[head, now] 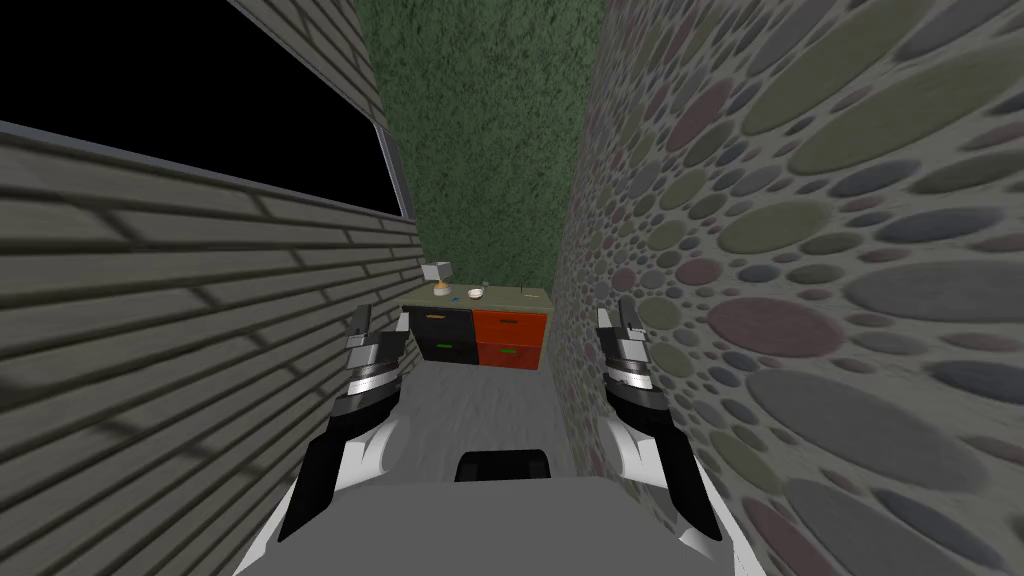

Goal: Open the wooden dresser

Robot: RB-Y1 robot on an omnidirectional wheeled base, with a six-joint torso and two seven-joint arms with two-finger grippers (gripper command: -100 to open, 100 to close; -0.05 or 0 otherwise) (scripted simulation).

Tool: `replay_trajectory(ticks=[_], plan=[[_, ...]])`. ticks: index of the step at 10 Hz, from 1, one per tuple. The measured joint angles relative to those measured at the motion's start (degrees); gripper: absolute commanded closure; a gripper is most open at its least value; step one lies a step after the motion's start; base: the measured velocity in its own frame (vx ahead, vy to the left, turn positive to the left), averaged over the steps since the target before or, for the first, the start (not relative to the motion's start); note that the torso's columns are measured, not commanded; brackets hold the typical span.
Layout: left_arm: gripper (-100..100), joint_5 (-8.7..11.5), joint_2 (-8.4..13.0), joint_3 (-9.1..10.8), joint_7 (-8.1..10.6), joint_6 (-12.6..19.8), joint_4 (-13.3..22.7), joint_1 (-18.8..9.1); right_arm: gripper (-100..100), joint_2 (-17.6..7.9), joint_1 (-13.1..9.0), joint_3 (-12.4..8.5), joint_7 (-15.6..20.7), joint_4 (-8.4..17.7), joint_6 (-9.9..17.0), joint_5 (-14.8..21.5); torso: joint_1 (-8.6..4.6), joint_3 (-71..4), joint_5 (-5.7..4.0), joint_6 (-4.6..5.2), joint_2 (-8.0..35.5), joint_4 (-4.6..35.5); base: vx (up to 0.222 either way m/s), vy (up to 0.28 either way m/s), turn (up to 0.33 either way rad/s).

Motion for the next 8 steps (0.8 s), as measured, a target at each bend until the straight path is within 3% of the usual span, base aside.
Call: replay_trajectory(ticks=[2, 8], plan=[[0, 0.00, 0.00, 0.00, 0.00, 0.00, 0.00, 0.00, 0, 0.00, 0.00, 0.00, 0.00, 0.00, 0.00, 0.00, 0.00, -12.00, 0.00, 0.00, 5.97, 6.00, 0.000, 0.000, 0.000], [0, 0.00, 0.00, 0.00, 0.00, 0.00, -0.02, 0.00, 0, 0.00, 0.00, 0.00, 0.00, -0.02, -0.01, 0.00, 0.00, -62.27, 0.00, 0.00, 31.16, 31.14, 0.000, 0.000, 0.000]])
